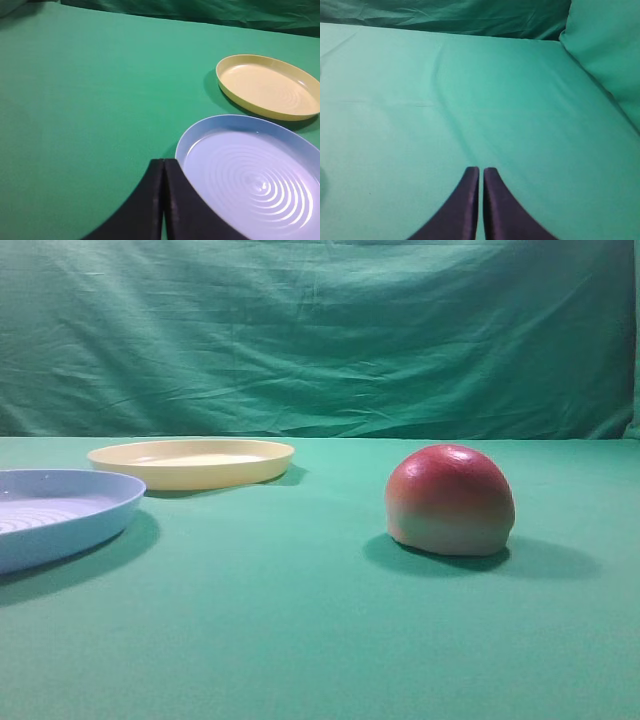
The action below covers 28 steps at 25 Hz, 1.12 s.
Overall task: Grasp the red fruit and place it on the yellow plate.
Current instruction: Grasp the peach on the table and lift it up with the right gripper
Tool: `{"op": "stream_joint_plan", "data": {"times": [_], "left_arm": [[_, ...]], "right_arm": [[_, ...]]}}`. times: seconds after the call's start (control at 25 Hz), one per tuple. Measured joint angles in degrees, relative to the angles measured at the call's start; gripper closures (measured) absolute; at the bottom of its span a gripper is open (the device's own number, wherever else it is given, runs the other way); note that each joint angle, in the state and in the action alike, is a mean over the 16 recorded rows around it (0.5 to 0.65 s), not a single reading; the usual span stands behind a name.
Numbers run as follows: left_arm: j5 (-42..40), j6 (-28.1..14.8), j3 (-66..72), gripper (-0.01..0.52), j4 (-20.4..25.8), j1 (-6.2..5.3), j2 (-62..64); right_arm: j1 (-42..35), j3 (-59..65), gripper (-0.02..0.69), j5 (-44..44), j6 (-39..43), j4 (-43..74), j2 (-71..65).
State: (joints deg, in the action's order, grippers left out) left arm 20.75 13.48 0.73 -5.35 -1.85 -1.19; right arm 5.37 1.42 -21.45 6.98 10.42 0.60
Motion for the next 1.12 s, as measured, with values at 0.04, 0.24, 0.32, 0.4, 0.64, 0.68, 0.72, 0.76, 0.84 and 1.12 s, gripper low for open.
{"op": "stream_joint_plan", "data": {"times": [0.04,0.24,0.32,0.4,0.64,0.68,0.72,0.76,0.84,1.12], "left_arm": [[0.0,0.0,0.0,0.514,0.0,0.00,0.0],[0.0,0.0,0.0,0.514,0.0,0.00,0.0],[0.0,0.0,0.0,0.514,0.0,0.00,0.0],[0.0,0.0,0.0,0.514,0.0,0.00,0.0],[0.0,0.0,0.0,0.514,0.0,0.00,0.0],[0.0,0.0,0.0,0.514,0.0,0.00,0.0],[0.0,0.0,0.0,0.514,0.0,0.00,0.0],[0.0,0.0,0.0,0.514,0.0,0.00,0.0],[0.0,0.0,0.0,0.514,0.0,0.00,0.0],[0.0,0.0,0.0,0.514,0.0,0.00,0.0]], "right_arm": [[0.0,0.0,0.665,0.0,0.0,0.0,0.0],[0.0,0.0,0.665,0.0,0.0,0.0,0.0],[0.0,0.0,0.665,0.0,-0.1,0.0,0.0],[0.0,0.0,0.665,0.0,-0.1,0.0,0.0],[0.0,0.0,0.665,0.0,-0.1,0.0,0.0],[0.0,0.0,0.665,0.0,-0.1,0.0,0.0],[0.0,0.0,0.665,0.0,-0.1,0.0,0.0],[0.0,0.0,0.665,0.0,-0.1,0.0,0.0],[0.0,0.0,0.665,0.0,-0.1,0.0,0.0],[0.0,0.0,0.665,0.0,-0.1,0.0,0.0]]}}
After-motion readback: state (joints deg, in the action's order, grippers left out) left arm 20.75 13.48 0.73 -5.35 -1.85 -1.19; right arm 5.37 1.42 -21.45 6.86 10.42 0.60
